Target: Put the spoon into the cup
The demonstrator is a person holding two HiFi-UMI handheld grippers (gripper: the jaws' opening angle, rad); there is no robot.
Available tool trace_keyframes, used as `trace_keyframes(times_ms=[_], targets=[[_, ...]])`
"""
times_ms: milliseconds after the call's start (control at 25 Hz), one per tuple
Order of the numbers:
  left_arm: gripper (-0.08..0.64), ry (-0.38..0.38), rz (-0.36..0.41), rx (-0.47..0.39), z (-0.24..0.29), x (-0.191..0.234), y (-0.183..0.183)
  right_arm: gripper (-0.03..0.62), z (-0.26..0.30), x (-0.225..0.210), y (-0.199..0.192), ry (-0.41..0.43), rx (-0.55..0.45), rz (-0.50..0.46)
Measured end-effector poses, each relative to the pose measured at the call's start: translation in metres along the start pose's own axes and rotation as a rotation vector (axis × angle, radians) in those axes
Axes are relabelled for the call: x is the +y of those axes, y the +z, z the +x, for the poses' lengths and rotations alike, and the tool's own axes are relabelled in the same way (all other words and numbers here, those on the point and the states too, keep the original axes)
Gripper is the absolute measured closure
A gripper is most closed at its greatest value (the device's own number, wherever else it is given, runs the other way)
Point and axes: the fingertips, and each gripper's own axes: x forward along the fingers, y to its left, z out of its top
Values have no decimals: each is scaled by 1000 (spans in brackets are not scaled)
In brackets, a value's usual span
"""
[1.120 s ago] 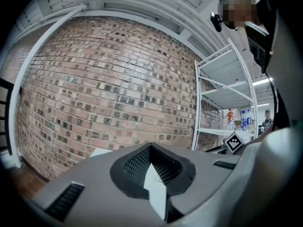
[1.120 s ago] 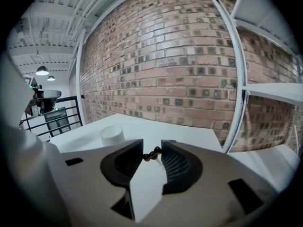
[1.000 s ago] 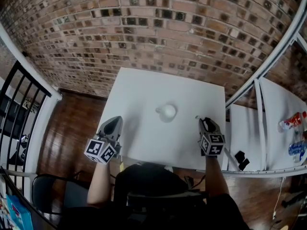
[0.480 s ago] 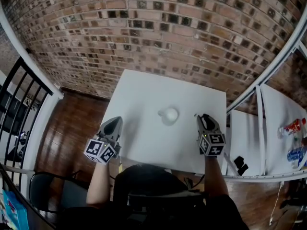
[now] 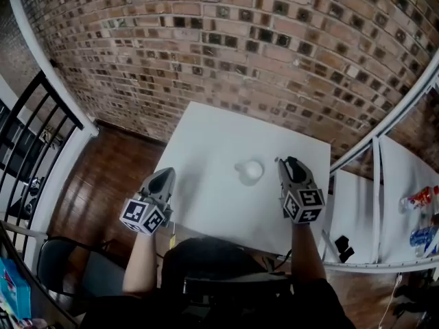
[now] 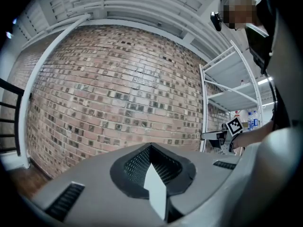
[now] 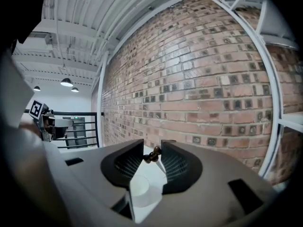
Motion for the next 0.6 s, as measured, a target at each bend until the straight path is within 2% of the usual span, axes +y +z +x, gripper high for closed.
trace_keyframes(times_ms=[320, 600], targets=[[557, 59, 8, -27, -17, 15, 8, 477, 20, 34, 18, 97, -31, -10], [557, 89, 7, -24, -26, 25, 8, 477, 34, 62, 4, 168, 1, 10]])
